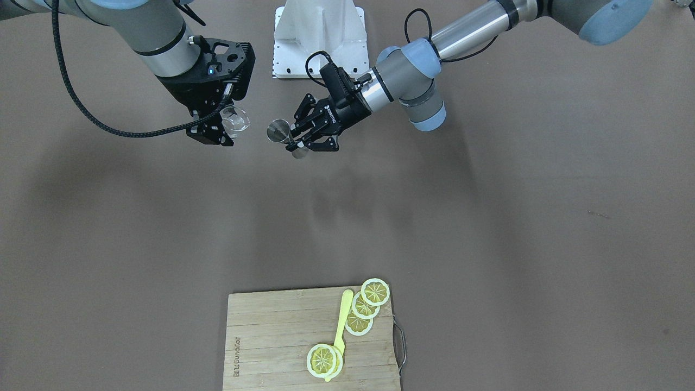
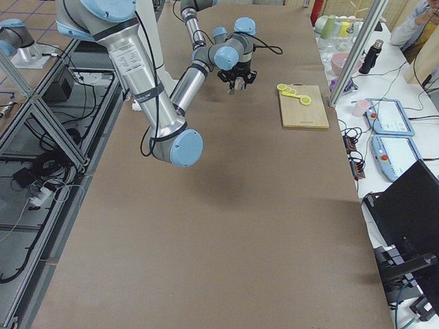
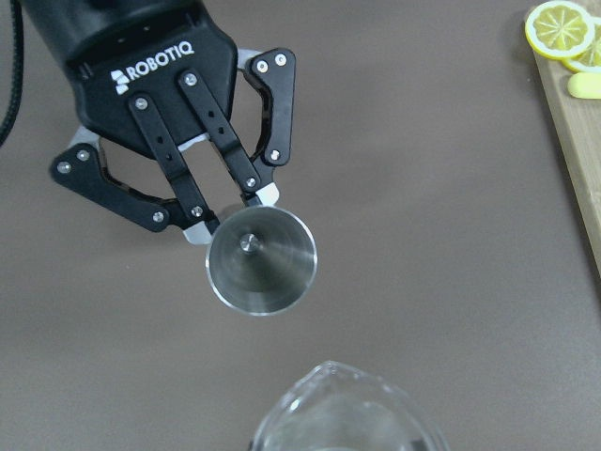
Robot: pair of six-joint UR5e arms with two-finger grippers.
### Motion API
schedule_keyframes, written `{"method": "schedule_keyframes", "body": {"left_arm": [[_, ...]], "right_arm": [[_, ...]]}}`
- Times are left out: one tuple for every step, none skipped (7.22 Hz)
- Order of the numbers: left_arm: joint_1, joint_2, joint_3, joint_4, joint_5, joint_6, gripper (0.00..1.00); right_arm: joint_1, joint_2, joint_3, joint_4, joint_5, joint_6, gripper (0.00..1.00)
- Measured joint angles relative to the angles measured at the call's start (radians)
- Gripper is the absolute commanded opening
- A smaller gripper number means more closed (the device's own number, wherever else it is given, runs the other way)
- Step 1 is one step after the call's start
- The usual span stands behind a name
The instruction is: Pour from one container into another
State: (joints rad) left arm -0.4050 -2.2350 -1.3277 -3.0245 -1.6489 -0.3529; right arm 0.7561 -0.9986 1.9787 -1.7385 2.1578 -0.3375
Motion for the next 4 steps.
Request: {"method": "schedule_keyframes", "body": {"left_arm": [[0.000, 0.000, 0.000, -0.001, 0.000, 0.000, 0.00], [0.000, 0.000, 0.001, -0.001, 0.000, 0.000, 0.00], [0.000, 0.000, 0.001, -0.002, 0.000, 0.000, 0.00], [0.000, 0.000, 0.001, -0.003, 0.000, 0.000, 0.00]], "right_arm": [[-0.014, 0.011, -0.003, 0.000, -0.009, -0.002, 0.00], [-0.027, 0.018, -0.008, 0.000, -0.016, -0.015, 0.00], [-0.036, 0.021, -0.012, 0.001, -0.020, -0.039, 0.00], [-0.040, 0.021, -0.013, 0.001, -0.020, -0.066, 0.00]]}}
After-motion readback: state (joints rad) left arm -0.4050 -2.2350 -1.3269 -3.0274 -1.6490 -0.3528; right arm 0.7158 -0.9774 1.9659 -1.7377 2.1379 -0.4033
